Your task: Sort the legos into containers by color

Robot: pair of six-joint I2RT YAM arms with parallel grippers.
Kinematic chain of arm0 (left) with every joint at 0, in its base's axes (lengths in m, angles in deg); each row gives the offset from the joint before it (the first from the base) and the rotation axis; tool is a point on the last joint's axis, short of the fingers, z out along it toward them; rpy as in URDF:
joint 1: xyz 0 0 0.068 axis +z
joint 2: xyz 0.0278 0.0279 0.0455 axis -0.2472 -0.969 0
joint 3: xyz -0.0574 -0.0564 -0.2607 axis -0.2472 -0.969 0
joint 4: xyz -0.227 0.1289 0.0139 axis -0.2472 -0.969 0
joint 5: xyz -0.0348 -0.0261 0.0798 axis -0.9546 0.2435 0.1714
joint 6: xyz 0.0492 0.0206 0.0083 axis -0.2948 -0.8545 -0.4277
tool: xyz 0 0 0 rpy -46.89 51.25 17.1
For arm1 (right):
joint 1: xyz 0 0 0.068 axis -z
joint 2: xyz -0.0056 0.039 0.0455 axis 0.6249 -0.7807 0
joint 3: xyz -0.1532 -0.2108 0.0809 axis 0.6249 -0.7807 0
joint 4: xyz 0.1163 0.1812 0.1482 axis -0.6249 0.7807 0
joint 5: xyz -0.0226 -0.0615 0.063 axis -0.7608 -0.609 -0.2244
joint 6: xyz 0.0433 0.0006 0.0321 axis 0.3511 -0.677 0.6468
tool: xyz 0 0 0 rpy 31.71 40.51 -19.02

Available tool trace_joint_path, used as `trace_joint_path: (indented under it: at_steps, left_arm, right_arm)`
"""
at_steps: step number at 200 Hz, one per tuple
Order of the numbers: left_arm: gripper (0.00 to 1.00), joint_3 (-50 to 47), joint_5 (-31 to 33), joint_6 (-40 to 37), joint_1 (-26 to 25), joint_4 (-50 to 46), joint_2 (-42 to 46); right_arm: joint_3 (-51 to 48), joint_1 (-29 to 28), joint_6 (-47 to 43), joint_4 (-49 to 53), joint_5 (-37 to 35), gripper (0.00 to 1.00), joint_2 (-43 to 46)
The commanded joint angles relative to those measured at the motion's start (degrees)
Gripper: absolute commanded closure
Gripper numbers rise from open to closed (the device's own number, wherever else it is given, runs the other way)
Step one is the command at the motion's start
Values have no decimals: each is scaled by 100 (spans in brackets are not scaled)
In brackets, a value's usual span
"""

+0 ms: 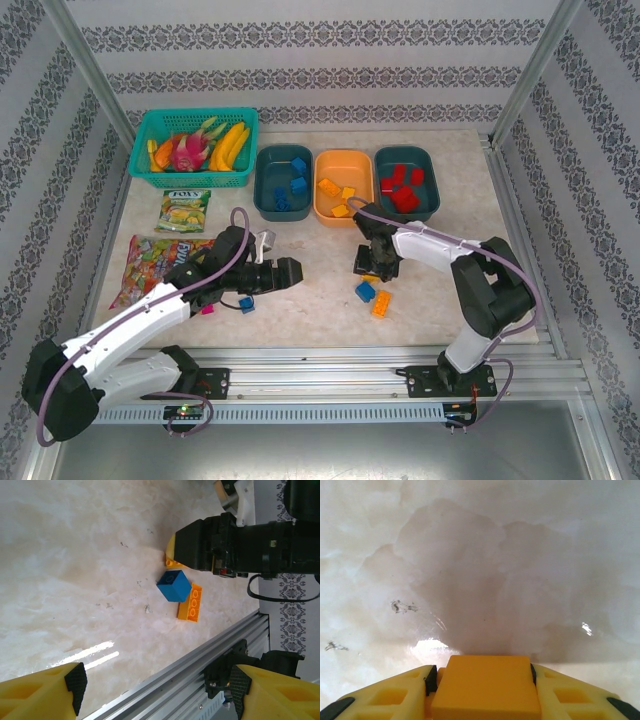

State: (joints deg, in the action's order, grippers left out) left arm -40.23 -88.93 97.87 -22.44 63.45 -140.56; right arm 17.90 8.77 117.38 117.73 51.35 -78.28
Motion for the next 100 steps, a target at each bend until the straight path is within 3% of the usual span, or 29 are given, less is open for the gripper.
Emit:
trace_joint_path:
  at_steps: [1, 46, 100]
  left_arm:
    - [22, 322, 262, 304, -69, 383, -120]
    - [21, 1301, 260, 620, 314, 394, -870]
    - [21, 2385, -252, 681, 1158, 905, -2179]
  right_arm:
    - [451, -85, -109, 325, -297, 66, 411]
    - [1787, -12, -545, 693, -505, 67, 308]
    - [3975, 394, -881, 753, -448, 67, -1348]
